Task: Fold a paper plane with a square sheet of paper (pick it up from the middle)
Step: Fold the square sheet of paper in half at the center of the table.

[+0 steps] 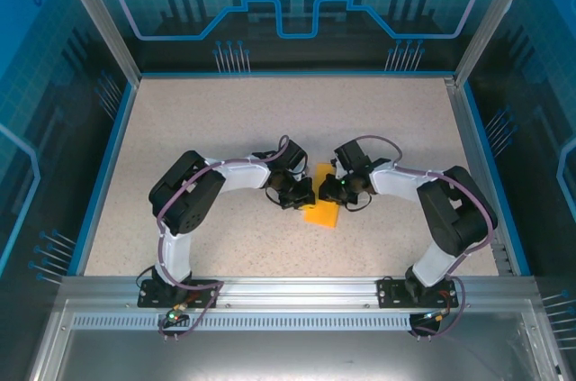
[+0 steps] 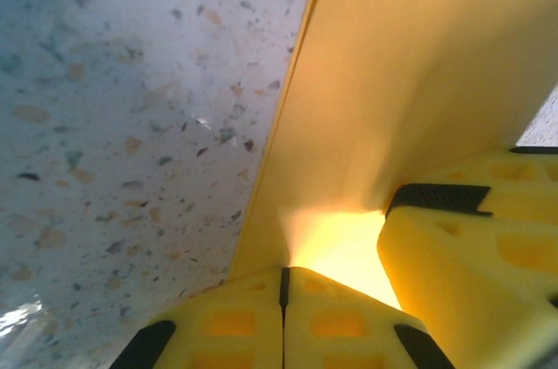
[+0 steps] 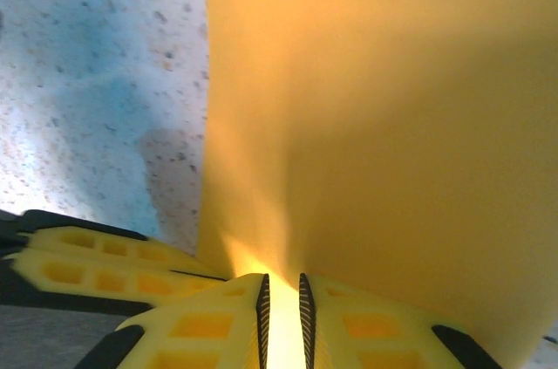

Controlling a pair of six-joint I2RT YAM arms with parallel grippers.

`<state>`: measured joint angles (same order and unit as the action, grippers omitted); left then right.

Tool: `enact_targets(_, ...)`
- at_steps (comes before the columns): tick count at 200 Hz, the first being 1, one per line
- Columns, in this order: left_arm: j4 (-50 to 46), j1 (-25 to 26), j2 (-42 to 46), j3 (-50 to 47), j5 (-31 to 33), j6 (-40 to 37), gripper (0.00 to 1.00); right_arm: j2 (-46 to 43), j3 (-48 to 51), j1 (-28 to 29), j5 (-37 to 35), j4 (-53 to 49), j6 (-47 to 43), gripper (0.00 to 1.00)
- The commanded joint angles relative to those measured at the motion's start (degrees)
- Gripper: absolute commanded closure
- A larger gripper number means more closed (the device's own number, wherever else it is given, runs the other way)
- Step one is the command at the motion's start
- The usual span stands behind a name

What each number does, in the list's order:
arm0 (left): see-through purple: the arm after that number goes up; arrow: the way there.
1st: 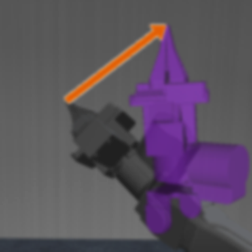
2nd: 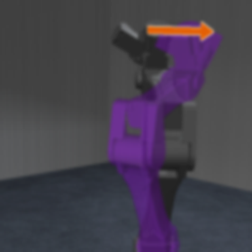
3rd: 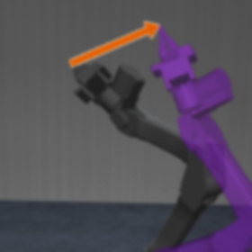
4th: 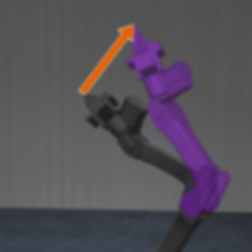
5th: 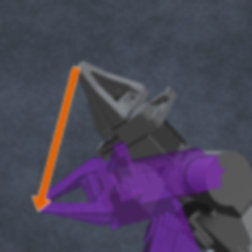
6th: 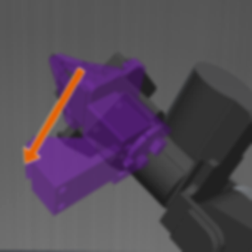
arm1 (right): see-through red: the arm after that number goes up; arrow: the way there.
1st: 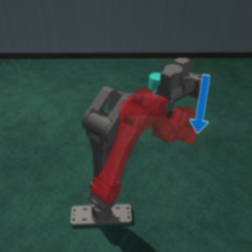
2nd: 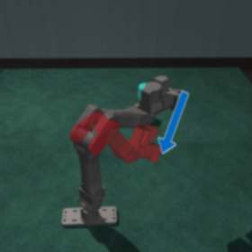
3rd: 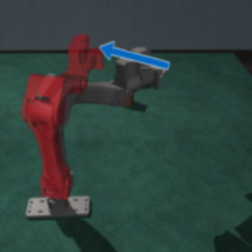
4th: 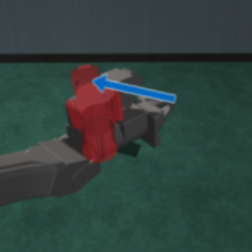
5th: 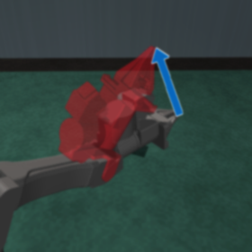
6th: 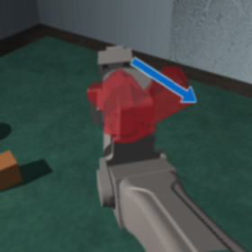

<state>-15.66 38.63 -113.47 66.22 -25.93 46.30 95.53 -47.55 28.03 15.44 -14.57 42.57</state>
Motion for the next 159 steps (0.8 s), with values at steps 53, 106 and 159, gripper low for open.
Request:
enact_targets(53, -8.88, 0.38, -5.45, -2.32, 6.07, 1.18, 0.94, 1.53, 2.97, -3.55, -0.45, 2.57, -4.06, 0.81)
enact_targets(106, -8.90, 0.38, -5.45, -2.72, 6.08, 1.34, 0.94, 3.14, 3.19, -4.72, 0.97, 3.40, -5.21, 0.81)
enact_targets(159, -8.96, 0.37, -5.45, -2.88, 6.07, 1.24, 0.95, -0.62, 3.02, -5.84, 3.32, 5.44, -5.04, 0.81)
